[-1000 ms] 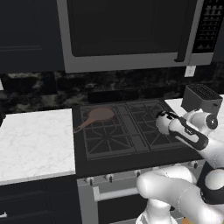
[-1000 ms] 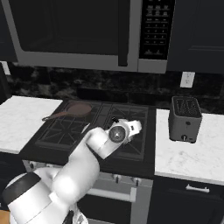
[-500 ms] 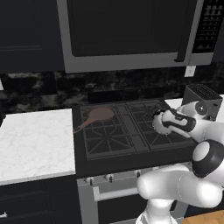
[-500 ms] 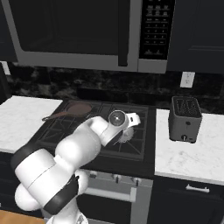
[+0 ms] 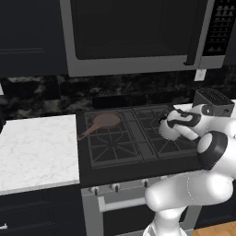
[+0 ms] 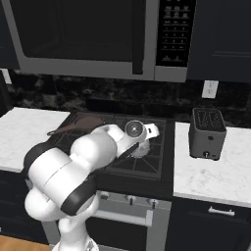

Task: Pick the kettle from the counter and place it on a stove burner. Then turn the burner on.

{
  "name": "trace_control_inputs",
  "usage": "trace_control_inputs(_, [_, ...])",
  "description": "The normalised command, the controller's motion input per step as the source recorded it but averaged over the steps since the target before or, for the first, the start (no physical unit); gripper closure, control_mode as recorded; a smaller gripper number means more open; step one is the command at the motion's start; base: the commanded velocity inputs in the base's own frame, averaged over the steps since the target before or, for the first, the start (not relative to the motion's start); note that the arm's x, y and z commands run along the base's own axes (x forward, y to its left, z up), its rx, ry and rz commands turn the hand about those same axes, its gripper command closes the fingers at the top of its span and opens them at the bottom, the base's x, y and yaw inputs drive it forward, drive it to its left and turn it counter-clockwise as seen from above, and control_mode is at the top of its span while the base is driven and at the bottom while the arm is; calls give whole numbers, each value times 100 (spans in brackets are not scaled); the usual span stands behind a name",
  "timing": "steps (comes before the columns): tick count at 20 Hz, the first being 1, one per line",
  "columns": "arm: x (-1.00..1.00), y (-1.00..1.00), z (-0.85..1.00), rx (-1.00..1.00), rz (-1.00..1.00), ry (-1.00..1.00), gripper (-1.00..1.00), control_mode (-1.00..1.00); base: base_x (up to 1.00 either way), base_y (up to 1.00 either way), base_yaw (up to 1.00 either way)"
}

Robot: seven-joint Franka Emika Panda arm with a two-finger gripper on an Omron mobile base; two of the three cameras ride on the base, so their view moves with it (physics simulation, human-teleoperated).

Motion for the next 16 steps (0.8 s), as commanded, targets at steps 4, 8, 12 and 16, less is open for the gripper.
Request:
trace_control_inputs(4, [21,-3,-16,0,0,0,100,-100,0,0,0])
trace_control_inputs(8, [17,-1,-39,0,0,1,100,-100,0,0,0])
trace_control_inputs(12, [2,0,-50,0,0,1,100,-100,0,0,0])
trace_control_inputs(16, [0,0,-48,0,0,2,100,-100,0,0,0])
